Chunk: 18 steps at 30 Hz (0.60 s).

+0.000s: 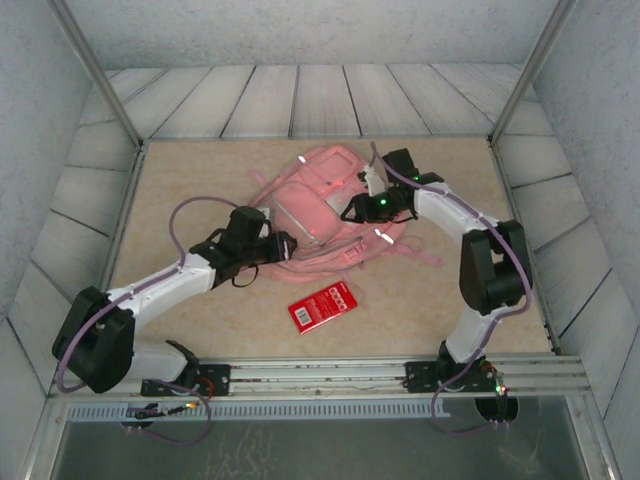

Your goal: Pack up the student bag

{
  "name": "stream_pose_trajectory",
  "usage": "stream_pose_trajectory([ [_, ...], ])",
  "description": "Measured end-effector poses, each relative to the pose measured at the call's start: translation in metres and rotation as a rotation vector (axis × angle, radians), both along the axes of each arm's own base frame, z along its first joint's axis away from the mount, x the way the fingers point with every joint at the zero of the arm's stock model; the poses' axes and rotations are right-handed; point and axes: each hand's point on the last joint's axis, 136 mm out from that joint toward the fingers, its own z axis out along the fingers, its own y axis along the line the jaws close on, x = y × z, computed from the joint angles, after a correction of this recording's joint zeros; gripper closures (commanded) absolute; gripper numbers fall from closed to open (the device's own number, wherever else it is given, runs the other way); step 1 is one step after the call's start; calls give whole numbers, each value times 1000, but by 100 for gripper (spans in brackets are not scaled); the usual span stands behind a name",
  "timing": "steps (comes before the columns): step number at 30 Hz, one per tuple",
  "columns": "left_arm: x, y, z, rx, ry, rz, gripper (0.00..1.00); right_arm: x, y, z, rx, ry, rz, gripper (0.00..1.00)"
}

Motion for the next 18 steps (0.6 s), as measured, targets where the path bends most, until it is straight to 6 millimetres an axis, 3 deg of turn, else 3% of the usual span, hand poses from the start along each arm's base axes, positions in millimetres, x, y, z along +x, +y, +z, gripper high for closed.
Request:
stream_pose_trajectory([
  [5,14,-15,-13,-65,30,-6,57,7,23,-17,21,28,14,47],
  [10,22,-16,-36,-67,84,4,59,6,34,-30,33,58,18,54],
  [15,26,-12,-37,-67,85,17,60,4,44,-35,50,70,32,71],
  [18,29,-7,-38,-64,87,32,61,4,49,-38,60,75,34,87],
])
